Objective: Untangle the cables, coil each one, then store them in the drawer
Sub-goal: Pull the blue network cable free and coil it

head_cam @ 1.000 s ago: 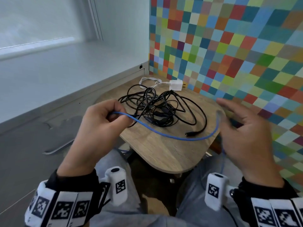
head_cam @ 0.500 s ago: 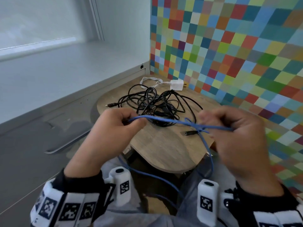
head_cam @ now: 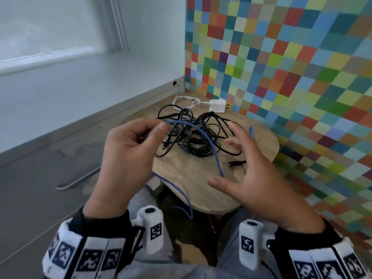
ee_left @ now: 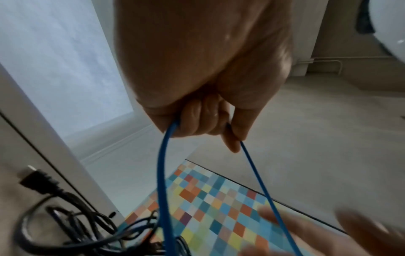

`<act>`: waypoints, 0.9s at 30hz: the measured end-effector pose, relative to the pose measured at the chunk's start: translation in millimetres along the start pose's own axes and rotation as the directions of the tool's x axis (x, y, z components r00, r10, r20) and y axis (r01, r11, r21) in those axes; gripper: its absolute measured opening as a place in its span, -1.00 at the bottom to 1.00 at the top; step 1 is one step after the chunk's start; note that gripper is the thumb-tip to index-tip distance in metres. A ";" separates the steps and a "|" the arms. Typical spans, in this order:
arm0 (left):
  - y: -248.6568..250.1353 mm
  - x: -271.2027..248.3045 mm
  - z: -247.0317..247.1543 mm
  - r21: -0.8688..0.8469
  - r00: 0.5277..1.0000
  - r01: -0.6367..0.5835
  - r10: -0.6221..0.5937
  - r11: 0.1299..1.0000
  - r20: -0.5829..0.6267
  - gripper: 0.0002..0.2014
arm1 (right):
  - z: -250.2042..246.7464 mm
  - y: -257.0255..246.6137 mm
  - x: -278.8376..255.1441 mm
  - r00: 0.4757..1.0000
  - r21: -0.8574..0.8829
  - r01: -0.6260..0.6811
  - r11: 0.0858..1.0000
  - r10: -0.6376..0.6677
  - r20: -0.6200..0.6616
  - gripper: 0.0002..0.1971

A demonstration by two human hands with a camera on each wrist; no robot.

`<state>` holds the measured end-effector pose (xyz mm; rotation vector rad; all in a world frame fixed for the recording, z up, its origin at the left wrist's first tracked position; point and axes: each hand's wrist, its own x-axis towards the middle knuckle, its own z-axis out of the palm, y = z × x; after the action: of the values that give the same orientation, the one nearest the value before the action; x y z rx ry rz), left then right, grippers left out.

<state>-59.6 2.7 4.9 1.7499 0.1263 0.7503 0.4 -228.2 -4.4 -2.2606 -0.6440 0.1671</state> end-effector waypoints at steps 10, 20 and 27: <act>-4.1 -8.2 14.6 0.069 0.884 0.125 -0.142 0.990 0.445 -0.87 | 1.0 -10.0 -1.0 0.946 0.414 0.181 0.892 -0.043 -0.323 -0.71; -18.0 0.6 -5.3 0.315 0.903 0.113 -0.230 0.942 0.363 -0.84 | -38.6 47.4 2.7 0.777 0.050 -0.021 0.999 0.048 -0.628 -0.79; 6.7 -13.6 17.8 0.447 0.926 -0.085 -0.095 0.891 0.366 -0.89 | 0.2 1.2 1.9 0.915 -0.224 0.124 0.967 -0.199 -0.351 -0.44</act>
<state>-62.6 -20.5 3.0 2.3150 0.0437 0.3753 2.5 -227.8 -5.3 -2.3242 -0.6609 -0.4181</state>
